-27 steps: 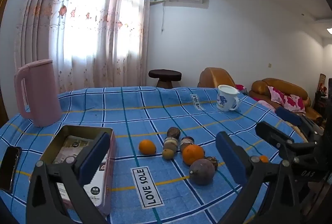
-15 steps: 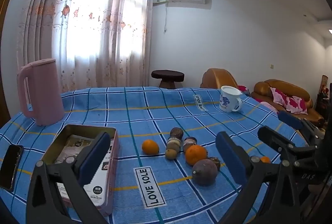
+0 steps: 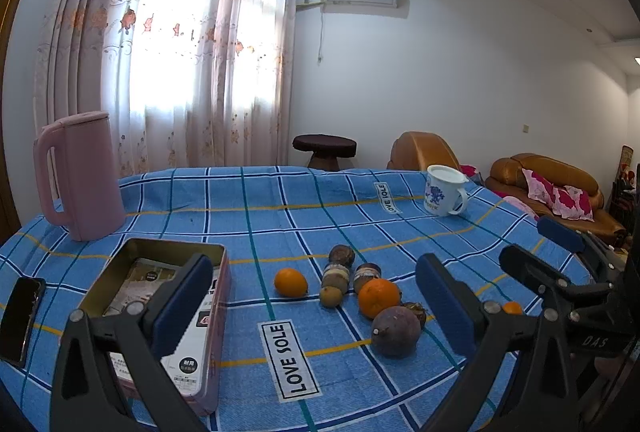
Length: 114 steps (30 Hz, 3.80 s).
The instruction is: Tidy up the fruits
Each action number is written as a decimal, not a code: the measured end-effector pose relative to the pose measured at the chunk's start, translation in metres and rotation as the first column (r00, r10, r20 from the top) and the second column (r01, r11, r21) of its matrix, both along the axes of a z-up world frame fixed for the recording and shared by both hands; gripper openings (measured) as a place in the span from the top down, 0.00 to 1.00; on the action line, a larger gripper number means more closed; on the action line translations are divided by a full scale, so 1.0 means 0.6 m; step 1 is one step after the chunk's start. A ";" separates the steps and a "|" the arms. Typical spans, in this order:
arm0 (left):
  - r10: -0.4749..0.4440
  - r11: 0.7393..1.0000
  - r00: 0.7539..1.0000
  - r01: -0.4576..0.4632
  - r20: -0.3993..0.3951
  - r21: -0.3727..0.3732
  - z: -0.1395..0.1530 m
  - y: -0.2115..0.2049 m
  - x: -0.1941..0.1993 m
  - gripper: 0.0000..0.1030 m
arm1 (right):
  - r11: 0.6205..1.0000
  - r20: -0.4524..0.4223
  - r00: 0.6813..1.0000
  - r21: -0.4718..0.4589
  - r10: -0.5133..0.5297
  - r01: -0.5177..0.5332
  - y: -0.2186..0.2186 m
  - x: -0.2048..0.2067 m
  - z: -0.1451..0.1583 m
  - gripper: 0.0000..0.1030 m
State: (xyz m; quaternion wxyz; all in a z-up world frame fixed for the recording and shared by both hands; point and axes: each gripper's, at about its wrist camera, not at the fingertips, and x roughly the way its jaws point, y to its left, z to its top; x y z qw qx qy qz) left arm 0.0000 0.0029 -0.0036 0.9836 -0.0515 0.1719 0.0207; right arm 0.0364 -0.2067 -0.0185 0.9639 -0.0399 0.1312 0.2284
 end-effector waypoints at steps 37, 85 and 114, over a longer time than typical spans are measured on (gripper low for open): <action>0.002 1.000 1.000 -0.002 -0.007 -0.007 -0.019 0.001 0.005 0.00 | 1.000 -0.021 1.000 -0.004 0.012 -0.012 0.004 0.002 -0.008 0.01; -0.258 0.966 0.890 0.236 -0.376 -0.103 -0.154 -0.111 0.146 0.49 | 0.998 -0.289 0.955 -0.045 -0.062 0.051 -0.150 0.075 -0.175 0.57; -0.150 0.988 0.971 0.138 -0.185 -0.073 -0.092 -0.022 0.080 0.49 | 0.979 -0.153 0.969 -0.046 0.191 -0.200 0.026 0.054 -0.075 0.58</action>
